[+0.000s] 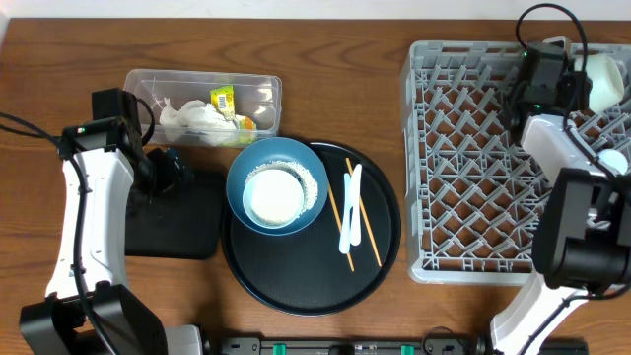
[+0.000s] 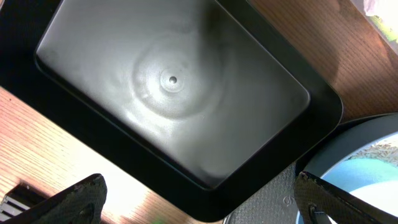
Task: Sort waste into correct bins and load items into the dishwasher rack
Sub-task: 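Lower the mint bowl into the rack and release it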
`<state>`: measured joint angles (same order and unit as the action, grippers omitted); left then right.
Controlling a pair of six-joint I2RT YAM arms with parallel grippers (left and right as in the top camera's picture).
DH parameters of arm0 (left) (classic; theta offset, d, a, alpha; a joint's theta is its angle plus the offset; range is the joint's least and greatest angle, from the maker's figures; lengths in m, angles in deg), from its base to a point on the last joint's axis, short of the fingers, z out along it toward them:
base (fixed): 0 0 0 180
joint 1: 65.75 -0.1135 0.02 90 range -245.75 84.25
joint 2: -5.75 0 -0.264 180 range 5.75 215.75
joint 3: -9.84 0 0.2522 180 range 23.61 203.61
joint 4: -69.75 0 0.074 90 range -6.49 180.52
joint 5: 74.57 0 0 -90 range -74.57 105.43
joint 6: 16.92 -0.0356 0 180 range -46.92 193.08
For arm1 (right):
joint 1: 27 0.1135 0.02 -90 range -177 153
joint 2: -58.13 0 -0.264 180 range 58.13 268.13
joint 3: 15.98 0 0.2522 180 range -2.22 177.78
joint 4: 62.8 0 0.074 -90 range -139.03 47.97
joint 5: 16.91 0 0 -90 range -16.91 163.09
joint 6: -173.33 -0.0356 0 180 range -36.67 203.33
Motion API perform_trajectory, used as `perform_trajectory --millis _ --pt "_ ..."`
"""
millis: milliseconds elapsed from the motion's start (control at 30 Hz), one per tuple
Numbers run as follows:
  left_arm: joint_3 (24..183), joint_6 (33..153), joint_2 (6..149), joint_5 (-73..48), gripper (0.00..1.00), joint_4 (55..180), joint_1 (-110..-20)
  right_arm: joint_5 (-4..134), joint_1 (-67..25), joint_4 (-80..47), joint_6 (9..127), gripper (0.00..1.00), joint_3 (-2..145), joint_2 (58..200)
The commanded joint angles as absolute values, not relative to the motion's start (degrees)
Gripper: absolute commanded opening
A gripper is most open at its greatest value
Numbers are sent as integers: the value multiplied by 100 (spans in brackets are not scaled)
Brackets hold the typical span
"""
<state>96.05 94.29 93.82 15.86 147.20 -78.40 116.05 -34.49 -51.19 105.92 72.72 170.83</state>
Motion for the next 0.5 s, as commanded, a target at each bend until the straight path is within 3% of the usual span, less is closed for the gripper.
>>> perform_trajectory --millis 0,467 --pt "9581 9481 9308 1673 97 14728 -7855 11360 -3449 -5012 10043 66 7283 16524" --pt "9581 9479 9308 1675 97 14730 -7855 11269 -3453 -4631 10048 66 7283 15927"
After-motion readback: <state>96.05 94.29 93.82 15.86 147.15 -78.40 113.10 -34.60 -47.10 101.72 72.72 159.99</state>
